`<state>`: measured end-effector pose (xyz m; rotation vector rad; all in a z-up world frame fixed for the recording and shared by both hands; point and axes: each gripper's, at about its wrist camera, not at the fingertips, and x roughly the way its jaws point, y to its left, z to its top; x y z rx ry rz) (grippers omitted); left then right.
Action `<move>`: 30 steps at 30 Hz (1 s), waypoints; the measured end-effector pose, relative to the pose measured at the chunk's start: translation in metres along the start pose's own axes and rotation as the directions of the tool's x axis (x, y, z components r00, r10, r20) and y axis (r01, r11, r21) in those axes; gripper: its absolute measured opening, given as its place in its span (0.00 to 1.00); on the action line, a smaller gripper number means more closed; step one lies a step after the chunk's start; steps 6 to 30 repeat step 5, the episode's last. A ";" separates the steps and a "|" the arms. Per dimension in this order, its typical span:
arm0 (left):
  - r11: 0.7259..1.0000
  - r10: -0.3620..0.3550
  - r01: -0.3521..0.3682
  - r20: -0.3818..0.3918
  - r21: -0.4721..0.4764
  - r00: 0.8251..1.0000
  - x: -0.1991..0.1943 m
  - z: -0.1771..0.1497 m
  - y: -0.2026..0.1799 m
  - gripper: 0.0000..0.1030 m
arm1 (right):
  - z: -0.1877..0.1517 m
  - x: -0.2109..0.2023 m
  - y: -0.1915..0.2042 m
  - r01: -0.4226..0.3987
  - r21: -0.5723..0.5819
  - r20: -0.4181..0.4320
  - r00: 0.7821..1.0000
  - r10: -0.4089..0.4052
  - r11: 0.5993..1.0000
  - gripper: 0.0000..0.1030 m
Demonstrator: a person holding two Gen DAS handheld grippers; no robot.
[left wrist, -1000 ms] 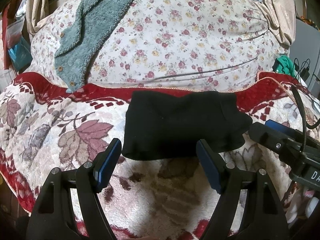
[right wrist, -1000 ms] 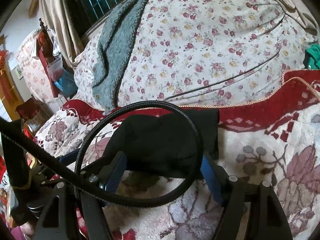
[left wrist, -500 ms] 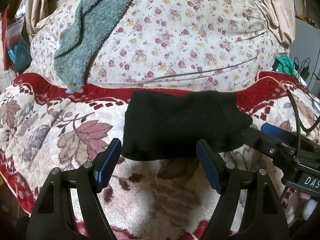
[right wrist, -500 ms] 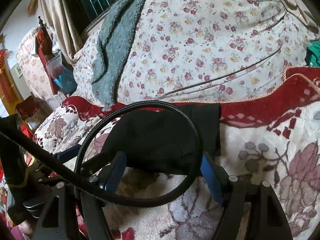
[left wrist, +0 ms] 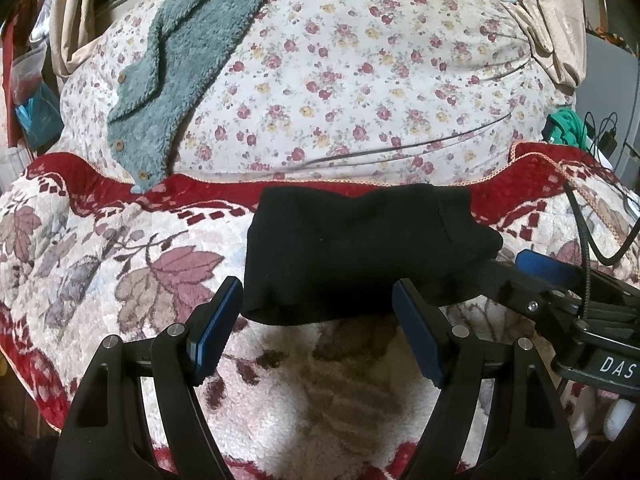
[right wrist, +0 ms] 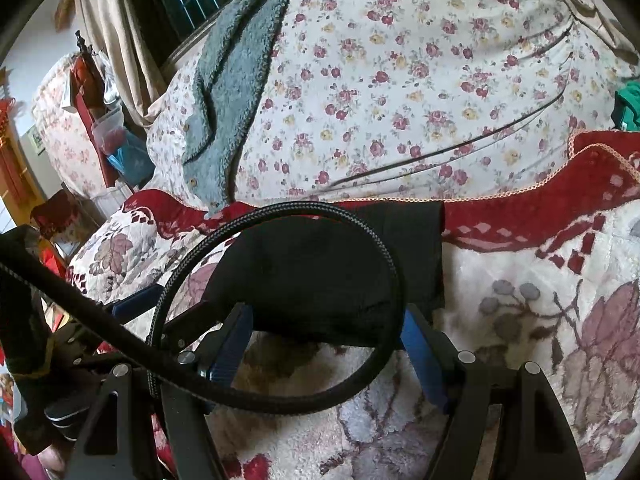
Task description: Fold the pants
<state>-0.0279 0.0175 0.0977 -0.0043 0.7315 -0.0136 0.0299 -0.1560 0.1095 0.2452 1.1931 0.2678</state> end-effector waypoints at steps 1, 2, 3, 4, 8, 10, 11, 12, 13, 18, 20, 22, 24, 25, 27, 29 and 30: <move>1.000 0.005 -0.005 0.014 0.006 1.000 -0.002 -0.001 -0.001 0.75 | -0.001 0.001 0.000 -0.002 0.001 -0.001 1.000 0.002 1.000 0.71; 1.000 0.009 -0.010 0.025 0.013 1.000 -0.003 -0.001 -0.003 0.76 | -0.002 0.001 0.000 -0.003 0.001 -0.001 1.000 0.003 1.000 0.71; 1.000 0.012 -0.013 0.033 0.022 0.999 -0.004 -0.001 -0.004 0.76 | -0.003 0.001 0.000 -0.002 0.001 -0.001 1.000 0.002 1.000 0.71; 1.000 0.012 -0.013 0.034 0.027 0.999 -0.004 -0.001 -0.005 0.76 | -0.003 0.002 0.000 0.000 0.001 -0.001 1.000 0.000 1.000 0.71; 1.000 0.004 -0.005 0.031 0.027 1.000 -0.004 -0.001 -0.006 0.75 | -0.003 0.002 0.000 0.000 0.000 -0.001 1.000 0.000 1.000 0.71; 1.000 0.004 -0.005 0.031 0.027 1.000 -0.004 -0.001 -0.006 0.75 | -0.003 0.002 0.000 0.000 0.000 -0.001 1.000 0.000 1.000 0.71; 1.000 0.004 -0.005 0.031 0.027 1.000 -0.004 -0.001 -0.006 0.75 | -0.003 0.002 0.000 0.000 0.000 -0.001 1.000 0.000 1.000 0.71; 1.000 0.004 -0.005 0.031 0.027 1.000 -0.004 -0.001 -0.006 0.75 | -0.003 0.002 0.000 0.000 0.000 -0.001 1.000 0.000 1.000 0.71; 1.000 0.004 -0.005 0.031 0.027 1.000 -0.004 -0.001 -0.006 0.75 | -0.003 0.002 0.000 0.000 0.000 -0.001 1.000 0.000 1.000 0.71; 1.000 0.004 -0.005 0.031 0.027 1.000 -0.004 -0.001 -0.006 0.75 | -0.003 0.002 0.000 0.000 0.000 -0.001 1.000 0.000 1.000 0.71; 1.000 0.004 -0.005 0.031 0.027 1.000 -0.004 -0.001 -0.006 0.75 | -0.003 0.002 0.000 0.000 0.000 -0.001 1.000 0.000 1.000 0.71; 1.000 0.004 -0.005 0.031 0.027 1.000 -0.004 -0.001 -0.006 0.75 | -0.003 0.002 0.000 0.000 0.000 -0.001 1.000 0.000 1.000 0.71; 1.000 0.004 -0.005 0.031 0.027 1.000 -0.004 -0.001 -0.006 0.75 | -0.003 0.002 0.000 0.000 0.000 -0.001 1.000 0.000 1.000 0.71; 1.000 0.004 -0.005 0.031 0.027 1.000 -0.004 -0.001 -0.006 0.75 | -0.003 0.002 0.000 0.000 0.000 -0.001 1.000 0.000 1.000 0.71; 1.000 0.004 -0.005 0.031 0.027 1.000 -0.004 -0.001 -0.006 0.75 | -0.003 0.002 0.000 0.000 0.000 -0.001 1.000 0.000 1.000 0.71; 1.000 0.004 -0.005 0.031 0.027 1.000 -0.004 -0.001 -0.006 0.75 | -0.003 0.002 0.000 0.000 0.000 -0.001 1.000 0.000 1.000 0.71; 1.000 0.004 -0.005 0.031 0.027 1.000 -0.004 -0.001 -0.006 0.75 | -0.003 0.002 0.000 0.000 0.000 -0.001 1.000 0.000 1.000 0.71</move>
